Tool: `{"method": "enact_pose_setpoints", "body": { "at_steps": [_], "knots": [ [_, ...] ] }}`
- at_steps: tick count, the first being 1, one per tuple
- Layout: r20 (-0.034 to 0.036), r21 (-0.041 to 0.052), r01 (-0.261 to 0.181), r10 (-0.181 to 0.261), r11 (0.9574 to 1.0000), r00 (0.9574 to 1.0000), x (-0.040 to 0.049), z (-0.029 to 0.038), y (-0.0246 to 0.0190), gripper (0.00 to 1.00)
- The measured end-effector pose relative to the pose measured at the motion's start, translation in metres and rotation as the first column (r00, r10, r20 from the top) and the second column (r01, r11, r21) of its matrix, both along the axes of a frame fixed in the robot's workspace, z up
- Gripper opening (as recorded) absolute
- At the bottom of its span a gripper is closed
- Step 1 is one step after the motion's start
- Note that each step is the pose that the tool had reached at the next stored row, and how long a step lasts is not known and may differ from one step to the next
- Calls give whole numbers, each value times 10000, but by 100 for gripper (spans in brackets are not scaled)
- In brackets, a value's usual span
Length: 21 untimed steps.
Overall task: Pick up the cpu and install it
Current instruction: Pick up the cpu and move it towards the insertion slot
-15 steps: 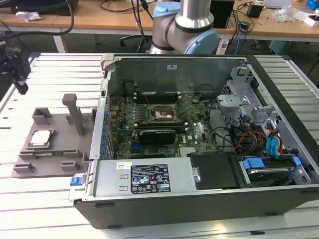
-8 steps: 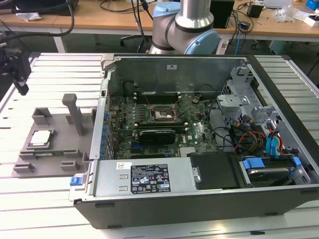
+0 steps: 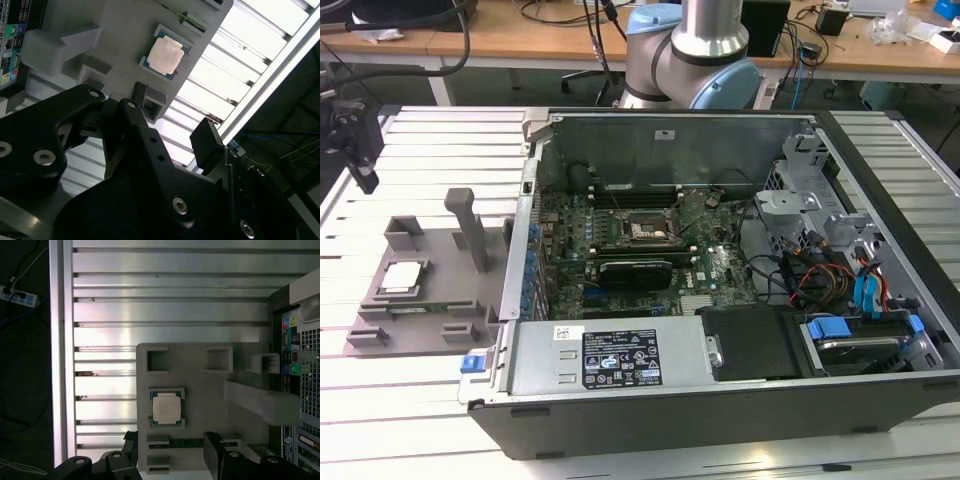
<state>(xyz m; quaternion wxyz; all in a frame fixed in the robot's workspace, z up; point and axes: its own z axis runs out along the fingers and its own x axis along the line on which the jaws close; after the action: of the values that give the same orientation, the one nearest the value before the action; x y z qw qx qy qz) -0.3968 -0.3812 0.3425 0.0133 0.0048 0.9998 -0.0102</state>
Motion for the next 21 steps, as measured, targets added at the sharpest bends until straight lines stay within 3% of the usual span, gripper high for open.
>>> {"method": "enact_pose_setpoints", "body": {
  "at_steps": [10,21],
  "knots": [
    [1,-3,0,0,10000,10000,0,-100,0,63],
    [0,-19,-161,161,9999,9999,3,-156,0,63]
  ]
}}
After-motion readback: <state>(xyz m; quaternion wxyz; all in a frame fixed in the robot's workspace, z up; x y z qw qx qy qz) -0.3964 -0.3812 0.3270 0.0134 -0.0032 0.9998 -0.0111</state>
